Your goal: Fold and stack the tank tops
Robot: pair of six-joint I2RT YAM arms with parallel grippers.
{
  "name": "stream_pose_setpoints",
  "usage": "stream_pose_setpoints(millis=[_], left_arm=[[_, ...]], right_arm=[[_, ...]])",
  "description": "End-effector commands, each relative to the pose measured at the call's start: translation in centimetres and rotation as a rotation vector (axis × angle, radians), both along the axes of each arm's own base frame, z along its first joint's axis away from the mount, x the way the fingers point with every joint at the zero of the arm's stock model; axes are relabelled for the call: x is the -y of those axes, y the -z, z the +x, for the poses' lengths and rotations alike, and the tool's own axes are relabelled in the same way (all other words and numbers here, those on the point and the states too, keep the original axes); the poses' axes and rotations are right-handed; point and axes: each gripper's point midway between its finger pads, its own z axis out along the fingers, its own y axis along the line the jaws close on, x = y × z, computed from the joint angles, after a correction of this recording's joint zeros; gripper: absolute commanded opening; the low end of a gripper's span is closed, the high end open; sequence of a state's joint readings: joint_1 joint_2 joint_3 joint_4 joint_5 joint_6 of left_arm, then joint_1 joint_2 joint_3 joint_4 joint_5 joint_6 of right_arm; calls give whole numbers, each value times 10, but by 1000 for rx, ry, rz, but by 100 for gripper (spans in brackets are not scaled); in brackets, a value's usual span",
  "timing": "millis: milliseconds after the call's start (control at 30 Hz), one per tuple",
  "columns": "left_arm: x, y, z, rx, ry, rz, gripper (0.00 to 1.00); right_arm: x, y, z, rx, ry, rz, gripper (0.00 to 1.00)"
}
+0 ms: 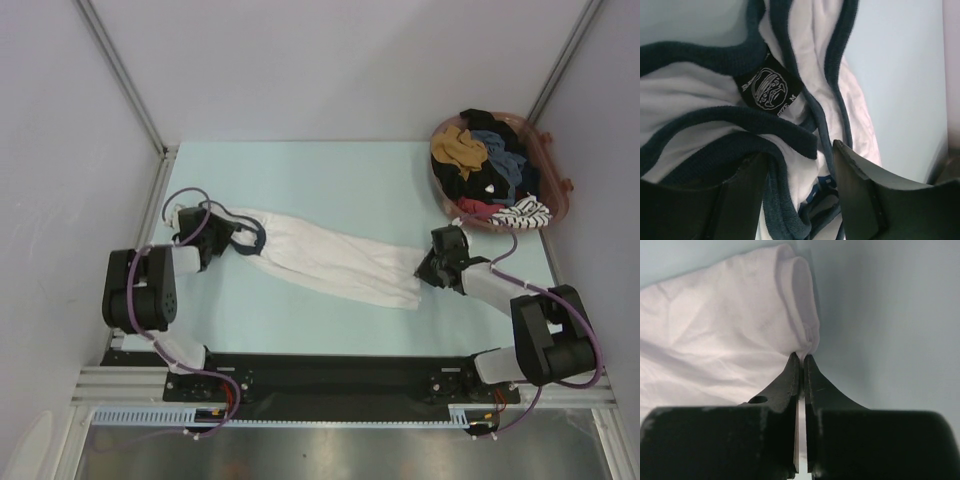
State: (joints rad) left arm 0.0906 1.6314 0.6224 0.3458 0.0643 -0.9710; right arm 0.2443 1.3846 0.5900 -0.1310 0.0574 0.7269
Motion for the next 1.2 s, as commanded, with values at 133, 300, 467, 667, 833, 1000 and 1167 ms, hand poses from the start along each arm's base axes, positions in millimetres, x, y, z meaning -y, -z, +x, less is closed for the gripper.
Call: stream_pose_setpoints(millis=[133, 300, 467, 667, 833, 1000, 1167], left_arm=[[0, 38, 63, -180, 54, -33, 61], [22, 22, 120, -171, 181, -13, 62], [106, 3, 180, -123, 394, 78, 61], [195, -11, 227, -53, 555, 40, 61], [233, -11, 229, 4, 616, -14, 64], [211, -41, 236, 65, 618, 70, 86], [175, -96, 238, 134, 583, 166, 100]], right_arm=[[-41, 3, -48, -72, -58, -44, 0], [-106, 2, -99, -84, -206, 1, 0], [-183, 7, -146, -120, -378, 58, 0], [-269, 3, -175, -104, -620, 36, 0], [-309, -15, -183, -56, -776, 130, 23], [-287, -29, -169, -2, -745, 79, 35], [-266, -35, -167, 2, -732, 79, 43]])
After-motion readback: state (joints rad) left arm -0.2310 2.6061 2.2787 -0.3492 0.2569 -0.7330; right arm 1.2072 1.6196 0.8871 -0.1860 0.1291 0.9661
